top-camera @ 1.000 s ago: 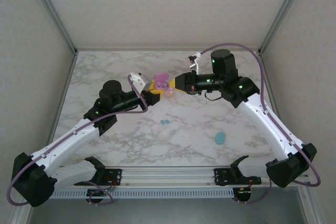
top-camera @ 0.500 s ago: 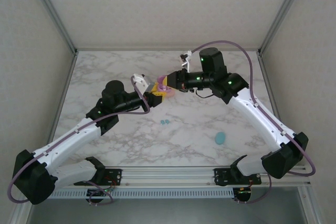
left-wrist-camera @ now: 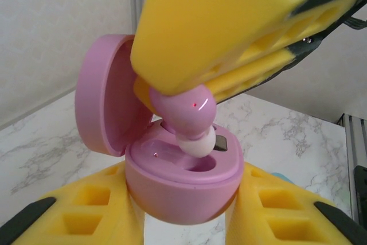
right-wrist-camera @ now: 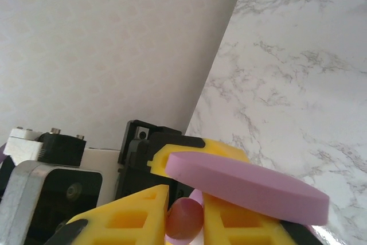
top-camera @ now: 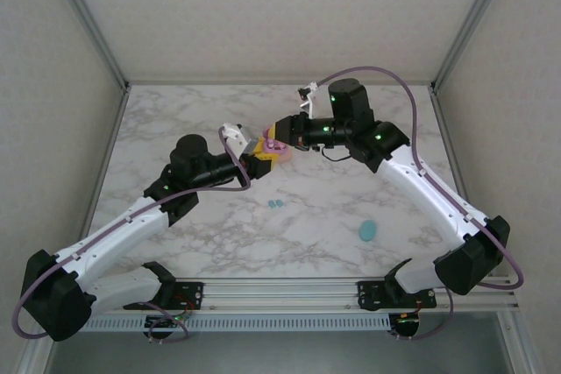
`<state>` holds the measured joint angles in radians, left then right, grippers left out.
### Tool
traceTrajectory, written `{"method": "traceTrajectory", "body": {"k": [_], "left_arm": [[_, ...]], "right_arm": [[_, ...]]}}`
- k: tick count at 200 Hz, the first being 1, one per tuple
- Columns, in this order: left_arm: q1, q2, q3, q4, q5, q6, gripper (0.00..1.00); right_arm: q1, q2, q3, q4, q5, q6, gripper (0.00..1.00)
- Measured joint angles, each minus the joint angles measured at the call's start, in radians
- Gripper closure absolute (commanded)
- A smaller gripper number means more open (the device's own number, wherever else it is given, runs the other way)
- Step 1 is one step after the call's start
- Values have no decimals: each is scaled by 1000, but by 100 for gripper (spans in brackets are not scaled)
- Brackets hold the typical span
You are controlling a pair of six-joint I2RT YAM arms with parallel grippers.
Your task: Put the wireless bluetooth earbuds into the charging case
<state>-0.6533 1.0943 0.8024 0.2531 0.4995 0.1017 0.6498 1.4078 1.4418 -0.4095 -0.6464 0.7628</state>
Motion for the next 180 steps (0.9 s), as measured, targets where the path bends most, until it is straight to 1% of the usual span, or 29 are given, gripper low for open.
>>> {"method": "traceTrajectory", "body": {"k": [81,180], "left_arm": [[0,0,0,-2,-9,-26,65],[0,0,0,-5,-23,-27,66]], "right_arm": [[14,6,0,-6,19,-23,79],[16,11,3,-8,22,-35,79]]}}
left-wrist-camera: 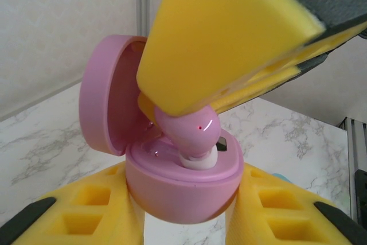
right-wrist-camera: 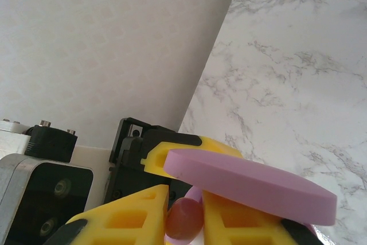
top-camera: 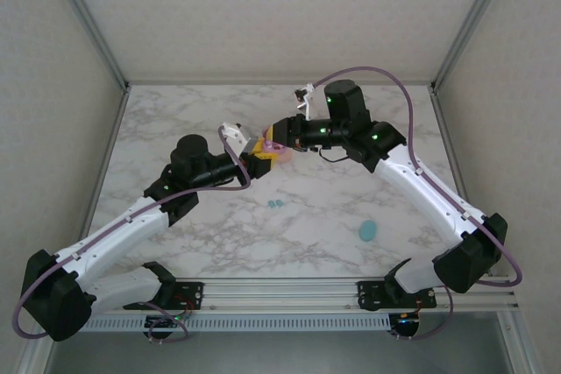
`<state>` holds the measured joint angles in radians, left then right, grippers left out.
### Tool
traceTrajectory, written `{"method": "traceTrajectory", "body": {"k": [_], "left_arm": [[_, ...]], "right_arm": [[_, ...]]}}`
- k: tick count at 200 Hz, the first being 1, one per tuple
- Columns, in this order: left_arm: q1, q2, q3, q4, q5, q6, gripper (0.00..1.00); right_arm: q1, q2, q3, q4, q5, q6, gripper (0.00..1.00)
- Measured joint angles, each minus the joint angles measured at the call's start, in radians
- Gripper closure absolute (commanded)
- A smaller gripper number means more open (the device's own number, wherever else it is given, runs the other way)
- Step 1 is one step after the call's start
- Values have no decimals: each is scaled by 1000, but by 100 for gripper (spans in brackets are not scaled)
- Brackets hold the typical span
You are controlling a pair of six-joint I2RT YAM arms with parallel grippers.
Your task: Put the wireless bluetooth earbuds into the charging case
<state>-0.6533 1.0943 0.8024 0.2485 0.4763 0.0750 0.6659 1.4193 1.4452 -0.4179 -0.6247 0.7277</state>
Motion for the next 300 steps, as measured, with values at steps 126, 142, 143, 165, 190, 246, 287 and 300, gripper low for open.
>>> {"method": "traceTrajectory", "body": {"k": [126,142,143,165,190,246,287,300], "left_arm": [[-1,0,0,2,-2,1,66],[-1,0,0,2,0,1,66],[-1,0,0,2,0,1,66],[-1,0,0,1,1,1,66],[-1,0,0,1,1,1,66],[-1,0,0,2,2,1,66],[-2,0,0,5,2,2,66],[-2,0,0,5,2,5,66]], "right_arm": [[27,18,65,-98,83,-33,74],[30,18,69,-104,91,-35,74],[30,18,69,-105,92,-35,74],[33,19,76,-117,105,-36,73],[35,19,79,-122,110,-36,72],[36,19,89,-142,131,-36,78],[36,26,102,-155,135,-31,80],[36,30,109,-163,132,-24,80]]}}
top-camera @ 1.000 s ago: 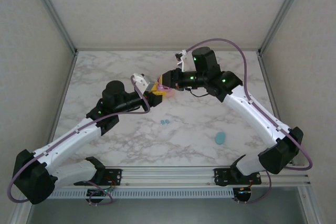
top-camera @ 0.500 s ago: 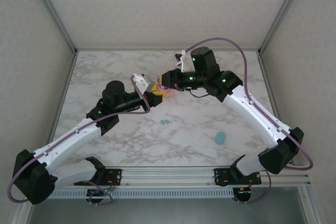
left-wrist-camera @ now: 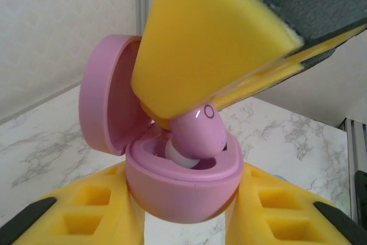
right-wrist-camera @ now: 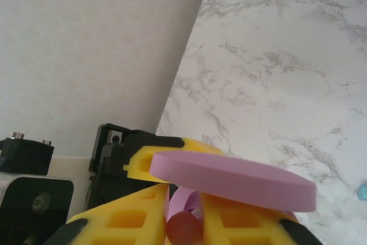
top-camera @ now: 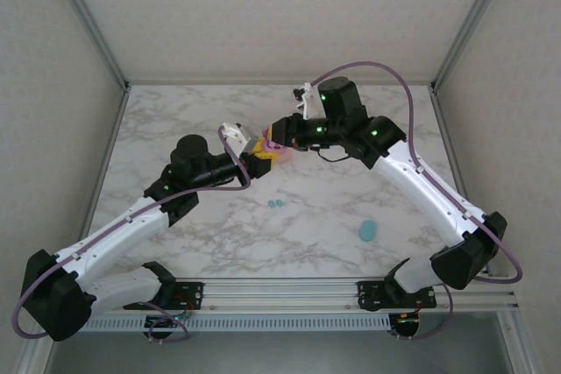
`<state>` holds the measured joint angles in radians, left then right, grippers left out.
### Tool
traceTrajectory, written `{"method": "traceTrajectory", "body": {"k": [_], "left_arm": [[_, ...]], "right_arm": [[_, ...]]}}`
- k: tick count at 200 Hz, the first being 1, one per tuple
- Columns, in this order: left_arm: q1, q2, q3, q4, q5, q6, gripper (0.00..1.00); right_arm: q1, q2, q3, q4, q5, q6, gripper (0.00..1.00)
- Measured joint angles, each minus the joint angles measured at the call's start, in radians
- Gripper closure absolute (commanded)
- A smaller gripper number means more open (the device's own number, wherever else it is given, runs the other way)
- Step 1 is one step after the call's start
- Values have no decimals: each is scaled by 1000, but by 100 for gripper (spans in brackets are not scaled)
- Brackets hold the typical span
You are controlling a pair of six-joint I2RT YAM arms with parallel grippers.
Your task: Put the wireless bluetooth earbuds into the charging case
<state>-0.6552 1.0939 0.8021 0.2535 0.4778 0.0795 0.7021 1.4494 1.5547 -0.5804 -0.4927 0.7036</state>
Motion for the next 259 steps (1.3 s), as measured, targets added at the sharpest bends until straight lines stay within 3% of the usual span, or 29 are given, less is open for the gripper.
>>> {"method": "traceTrajectory", "body": {"k": [106,259], "left_arm": [[-3,0,0,-2,-1,105,66],[-5,0,0,0,-11,77,67]], "right_arm": [[-1,28,45,-72,-20,45,77],[4,28,75,-113,24,52,67]]}}
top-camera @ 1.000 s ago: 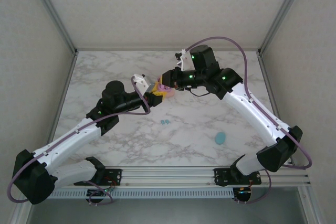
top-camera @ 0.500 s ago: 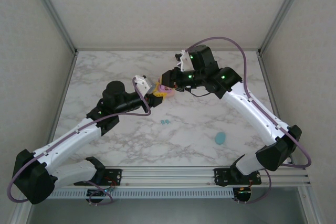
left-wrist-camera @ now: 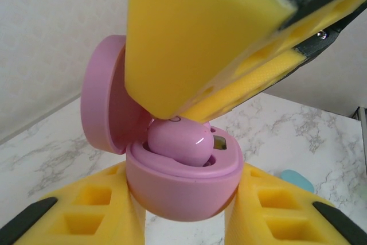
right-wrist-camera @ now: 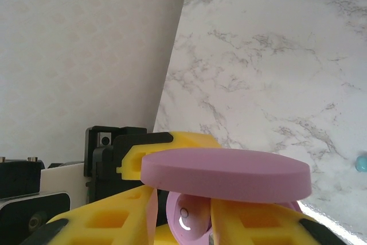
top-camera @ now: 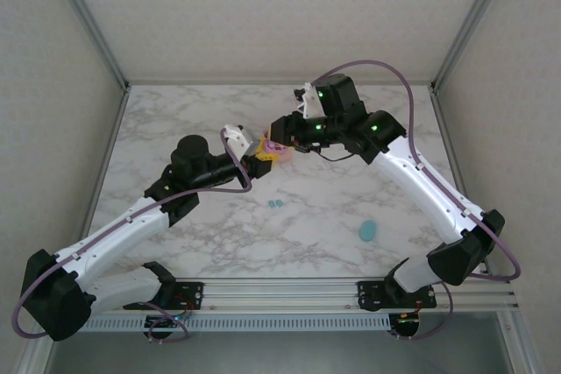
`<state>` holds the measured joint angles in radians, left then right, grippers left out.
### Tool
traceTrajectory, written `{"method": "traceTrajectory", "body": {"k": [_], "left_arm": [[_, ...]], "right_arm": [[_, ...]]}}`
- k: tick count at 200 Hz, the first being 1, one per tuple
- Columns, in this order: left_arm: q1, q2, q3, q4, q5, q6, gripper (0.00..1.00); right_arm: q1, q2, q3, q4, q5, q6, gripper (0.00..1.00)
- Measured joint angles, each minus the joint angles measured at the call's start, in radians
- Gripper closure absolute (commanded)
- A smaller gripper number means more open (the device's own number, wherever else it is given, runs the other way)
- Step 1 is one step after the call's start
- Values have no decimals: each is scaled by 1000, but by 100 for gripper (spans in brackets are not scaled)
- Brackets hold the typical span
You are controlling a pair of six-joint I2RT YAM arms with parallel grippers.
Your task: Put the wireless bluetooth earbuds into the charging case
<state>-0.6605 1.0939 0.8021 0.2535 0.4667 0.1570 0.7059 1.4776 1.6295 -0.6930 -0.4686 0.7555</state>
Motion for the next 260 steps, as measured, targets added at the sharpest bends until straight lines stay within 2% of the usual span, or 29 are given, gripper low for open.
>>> {"method": "traceTrajectory", "body": {"k": [39,96,135,161,191,227,260], "left_arm": [[0,0,-2,14,-6,-4,67],[0,0,-3,67,-13,-8,67],[0,0,-3,66,-5,-14,67],[0,-1,-3,58,8,-16,66],[0,-10,-3,52,20,-23,66],[0,-26,-3,48,22,-30,67],[0,-28,-3,49,17,-47,66]], "right_arm": [[0,-8,1,7,-1,-5,62],[0,-96,-1,-3,29,-19,61],[-12,-204,-32,5,205,-35,53],[-59,-171,15,-23,257,-37,51],[-85,-51,78,-23,232,-34,47],[-87,106,169,-49,129,-37,45],[-87,121,146,-52,31,-38,43]]}}
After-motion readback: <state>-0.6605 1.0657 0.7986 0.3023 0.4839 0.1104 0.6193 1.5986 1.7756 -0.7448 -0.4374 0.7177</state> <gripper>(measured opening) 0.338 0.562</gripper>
